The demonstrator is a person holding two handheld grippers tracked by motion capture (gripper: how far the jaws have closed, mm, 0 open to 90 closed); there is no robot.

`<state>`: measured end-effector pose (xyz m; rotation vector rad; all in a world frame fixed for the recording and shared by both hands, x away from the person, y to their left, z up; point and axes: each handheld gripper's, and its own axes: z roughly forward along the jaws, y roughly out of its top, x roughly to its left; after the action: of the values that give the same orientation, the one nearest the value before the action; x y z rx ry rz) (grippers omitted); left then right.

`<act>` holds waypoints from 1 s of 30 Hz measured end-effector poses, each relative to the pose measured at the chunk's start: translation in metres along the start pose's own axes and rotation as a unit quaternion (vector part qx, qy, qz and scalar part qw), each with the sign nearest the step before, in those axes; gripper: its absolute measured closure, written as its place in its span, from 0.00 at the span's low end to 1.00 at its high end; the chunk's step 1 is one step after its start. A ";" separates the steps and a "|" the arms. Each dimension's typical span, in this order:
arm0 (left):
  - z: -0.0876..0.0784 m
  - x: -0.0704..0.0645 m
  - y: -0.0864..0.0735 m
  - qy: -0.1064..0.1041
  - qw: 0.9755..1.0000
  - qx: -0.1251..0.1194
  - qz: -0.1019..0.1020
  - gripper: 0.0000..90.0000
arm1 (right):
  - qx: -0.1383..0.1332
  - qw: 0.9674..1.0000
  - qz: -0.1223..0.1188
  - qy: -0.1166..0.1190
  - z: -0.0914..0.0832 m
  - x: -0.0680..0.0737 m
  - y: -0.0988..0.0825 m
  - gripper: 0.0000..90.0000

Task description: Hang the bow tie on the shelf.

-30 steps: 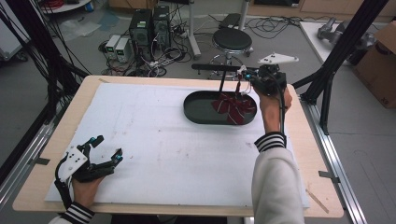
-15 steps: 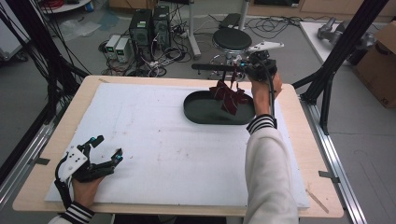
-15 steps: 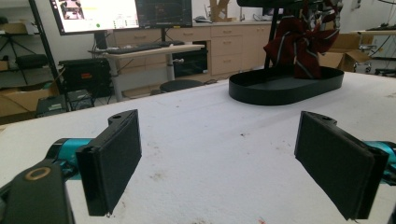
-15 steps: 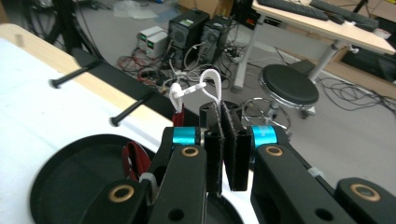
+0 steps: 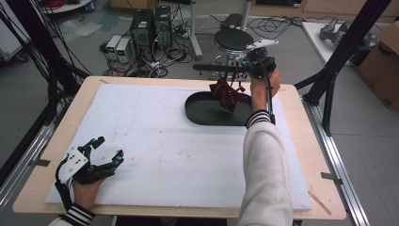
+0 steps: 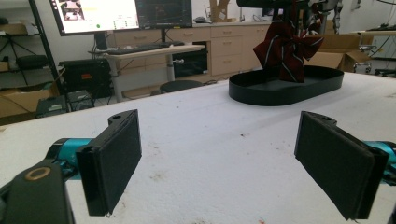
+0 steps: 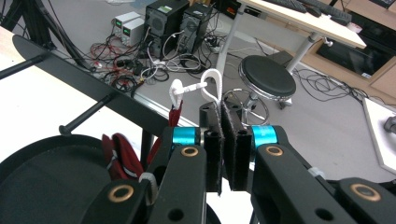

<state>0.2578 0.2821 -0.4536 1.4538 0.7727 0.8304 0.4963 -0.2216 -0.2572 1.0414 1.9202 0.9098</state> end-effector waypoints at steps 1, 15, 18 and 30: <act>0.000 0.000 0.000 0.000 1.000 0.001 -0.001 0.17 | 0.005 1.000 -0.012 -0.007 0.000 0.000 0.000 0.97; 0.000 0.001 0.000 0.001 1.000 0.003 -0.003 0.17 | 0.000 0.999 0.030 -0.036 -0.003 -0.010 -0.010 0.18; 0.000 0.000 0.000 0.001 1.000 0.005 -0.003 0.17 | -0.014 0.999 0.042 -0.017 -0.009 -0.012 -0.011 0.12; -0.001 0.001 0.000 0.002 1.000 -0.003 -0.009 0.17 | -0.135 0.980 0.098 0.109 -0.073 0.019 -0.039 0.00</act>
<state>0.2576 0.2835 -0.4538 1.4385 0.7858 0.8220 0.4131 -0.2373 -0.2619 1.0126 1.8231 1.4050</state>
